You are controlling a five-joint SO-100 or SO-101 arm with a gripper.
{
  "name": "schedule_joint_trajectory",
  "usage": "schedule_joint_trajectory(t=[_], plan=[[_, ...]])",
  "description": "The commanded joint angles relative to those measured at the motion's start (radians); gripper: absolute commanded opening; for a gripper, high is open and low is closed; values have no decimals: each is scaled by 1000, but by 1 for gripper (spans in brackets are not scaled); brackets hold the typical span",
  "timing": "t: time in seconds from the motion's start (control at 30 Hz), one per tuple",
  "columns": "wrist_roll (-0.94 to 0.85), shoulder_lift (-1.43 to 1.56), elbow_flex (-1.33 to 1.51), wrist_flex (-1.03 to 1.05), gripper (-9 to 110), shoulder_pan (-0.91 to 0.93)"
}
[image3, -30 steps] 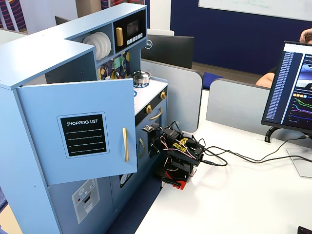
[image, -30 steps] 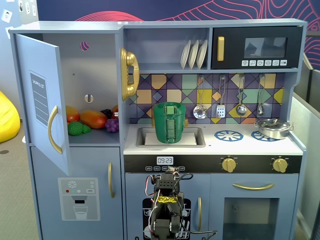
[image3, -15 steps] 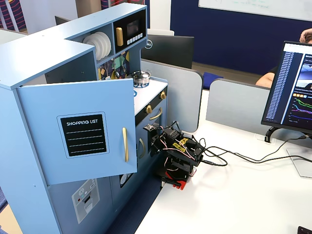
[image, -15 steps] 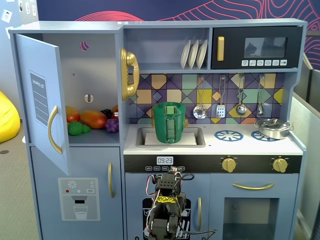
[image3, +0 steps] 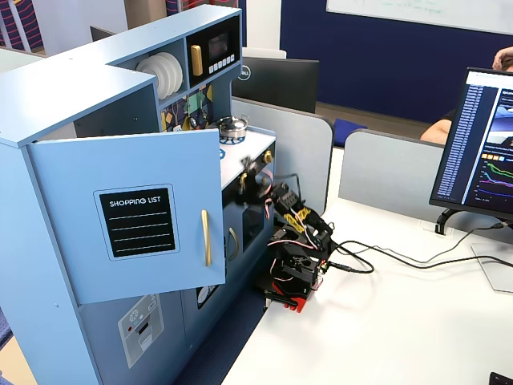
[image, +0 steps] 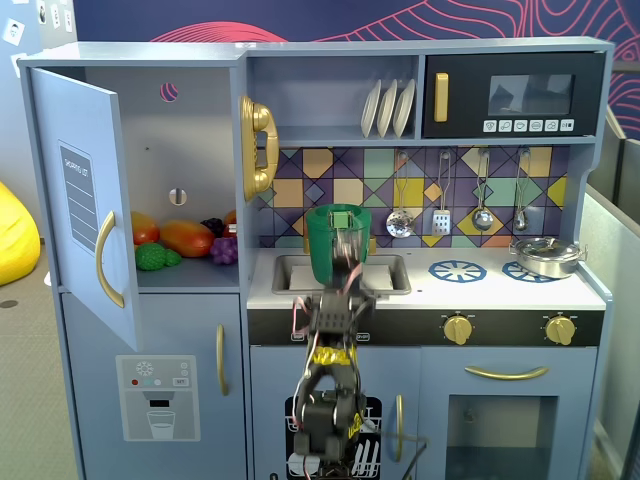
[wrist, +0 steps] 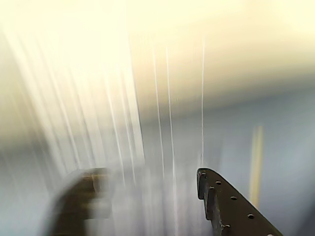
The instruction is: Take off the lid from the green recipient and place it on the counter
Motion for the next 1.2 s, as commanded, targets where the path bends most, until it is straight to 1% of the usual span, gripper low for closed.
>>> schedule_joint_trajectory(t=[0.0, 0.13, 0.43, 1.17], plan=[[-57, -146, -288, -129, 37, 14], [-91, -221, -376, -164, 39, 12], [-103, -276, -407, -189, 39, -6], [-124, -611, -649, -272, 35, -57]])
